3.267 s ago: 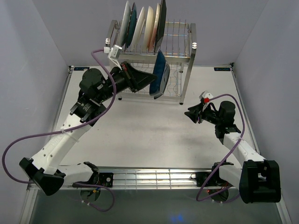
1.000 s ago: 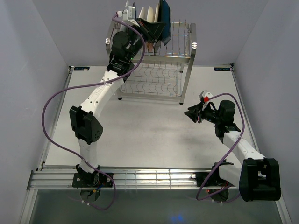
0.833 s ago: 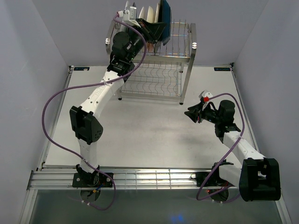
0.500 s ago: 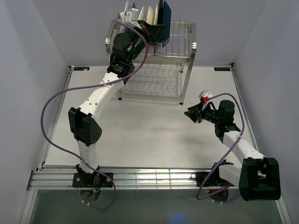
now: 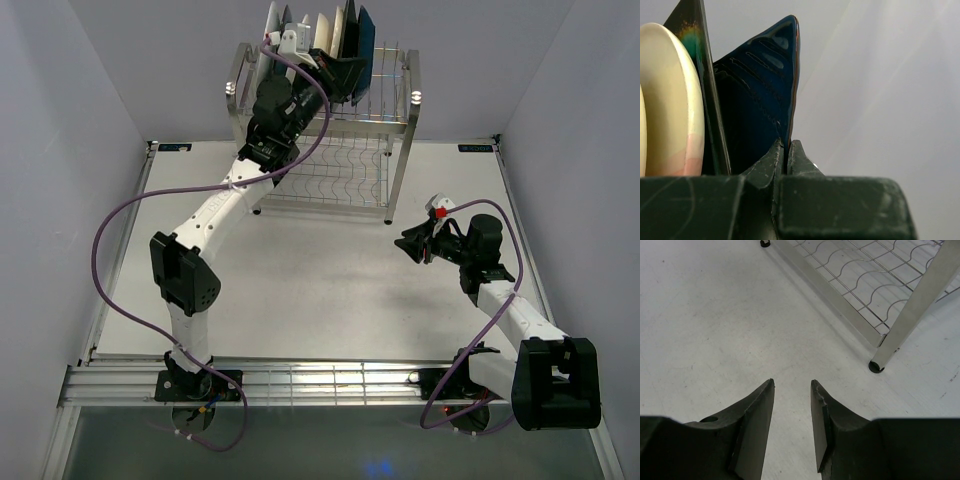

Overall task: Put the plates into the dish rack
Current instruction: Insert the plate into the dish rack.

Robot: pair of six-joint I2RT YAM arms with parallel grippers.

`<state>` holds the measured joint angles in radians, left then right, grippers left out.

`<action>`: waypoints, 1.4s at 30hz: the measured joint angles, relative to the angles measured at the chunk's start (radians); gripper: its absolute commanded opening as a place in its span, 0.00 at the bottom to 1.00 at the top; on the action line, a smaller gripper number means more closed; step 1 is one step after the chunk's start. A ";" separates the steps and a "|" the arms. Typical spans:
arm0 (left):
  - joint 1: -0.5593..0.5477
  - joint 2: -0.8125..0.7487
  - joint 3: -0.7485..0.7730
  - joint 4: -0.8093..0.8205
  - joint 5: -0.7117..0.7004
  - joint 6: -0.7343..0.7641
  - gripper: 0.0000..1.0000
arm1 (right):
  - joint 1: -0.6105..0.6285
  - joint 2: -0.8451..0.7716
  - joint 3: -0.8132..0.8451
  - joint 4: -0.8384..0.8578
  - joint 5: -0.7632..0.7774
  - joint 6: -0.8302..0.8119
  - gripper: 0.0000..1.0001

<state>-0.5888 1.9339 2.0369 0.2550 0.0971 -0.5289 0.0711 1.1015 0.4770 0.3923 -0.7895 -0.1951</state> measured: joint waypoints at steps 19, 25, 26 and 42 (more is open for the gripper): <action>0.017 0.010 0.106 -0.202 -0.003 0.025 0.00 | 0.000 0.000 0.000 0.000 0.000 0.000 0.41; 0.049 0.038 0.161 -0.234 0.054 -0.032 0.00 | 0.000 0.000 0.005 -0.001 -0.002 0.001 0.41; 0.053 0.048 0.180 -0.245 0.063 -0.042 0.00 | 0.000 0.000 0.006 0.000 -0.002 0.001 0.41; 0.083 0.097 0.218 -0.191 0.126 -0.161 0.00 | 0.000 0.001 0.013 -0.001 -0.002 0.001 0.41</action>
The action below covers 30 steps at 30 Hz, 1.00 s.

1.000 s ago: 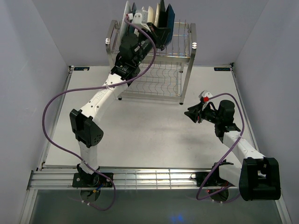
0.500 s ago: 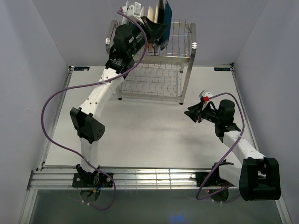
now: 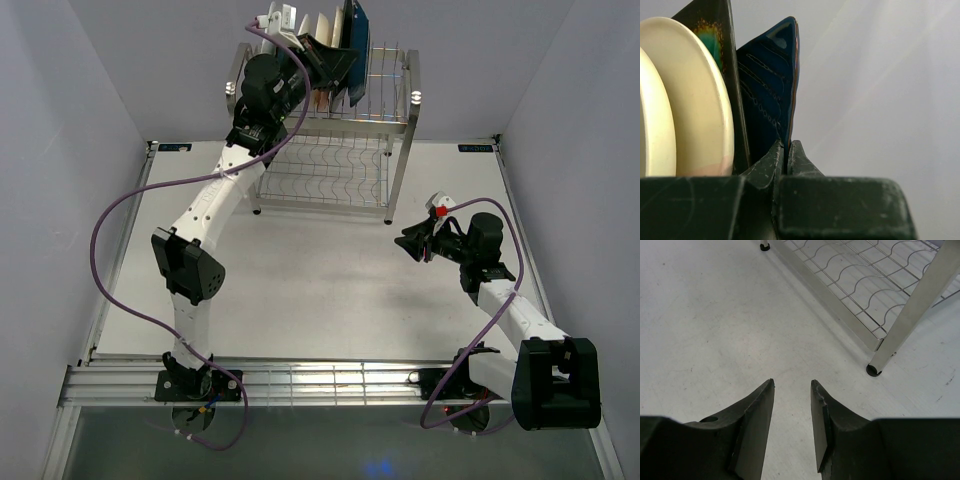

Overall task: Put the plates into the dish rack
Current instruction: Insert the plate into the dish rack.

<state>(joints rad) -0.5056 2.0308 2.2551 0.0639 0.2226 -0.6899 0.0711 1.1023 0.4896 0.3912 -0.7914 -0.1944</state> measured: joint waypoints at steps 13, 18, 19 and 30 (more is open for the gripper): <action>-0.001 -0.032 -0.069 0.040 -0.016 0.027 0.00 | 0.000 0.000 0.000 0.000 0.000 0.000 0.42; -0.004 -0.039 -0.076 0.033 -0.026 0.060 0.03 | 0.000 0.000 0.000 0.000 0.000 0.000 0.43; -0.004 -0.043 -0.082 0.033 -0.028 0.063 0.04 | 0.000 0.000 0.000 0.000 0.000 0.000 0.43; -0.005 -0.047 -0.091 0.023 -0.028 0.049 0.04 | 0.000 0.000 0.000 0.000 0.000 0.000 0.43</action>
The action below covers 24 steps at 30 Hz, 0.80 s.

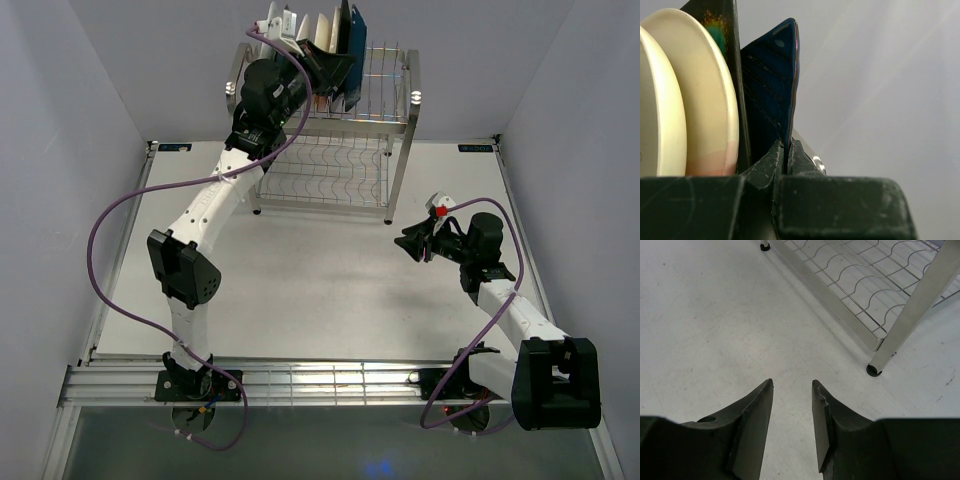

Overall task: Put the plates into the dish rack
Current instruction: Insert the plate into the dish rack.

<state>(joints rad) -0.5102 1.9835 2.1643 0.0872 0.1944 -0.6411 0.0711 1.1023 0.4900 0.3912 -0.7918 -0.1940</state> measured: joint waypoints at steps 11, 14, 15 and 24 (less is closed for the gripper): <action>-0.002 -0.015 -0.043 0.029 -0.011 -0.053 0.24 | 0.000 -0.008 0.000 0.000 0.003 0.001 0.44; -0.002 -0.017 -0.047 0.039 -0.022 -0.057 0.31 | 0.000 -0.014 0.000 0.000 0.003 0.001 0.44; -0.002 -0.018 -0.047 0.044 -0.028 -0.056 0.33 | 0.000 -0.014 0.000 0.000 0.003 0.001 0.44; 0.002 -0.033 -0.077 0.074 -0.064 -0.051 0.37 | 0.000 -0.016 0.000 0.000 0.003 0.001 0.44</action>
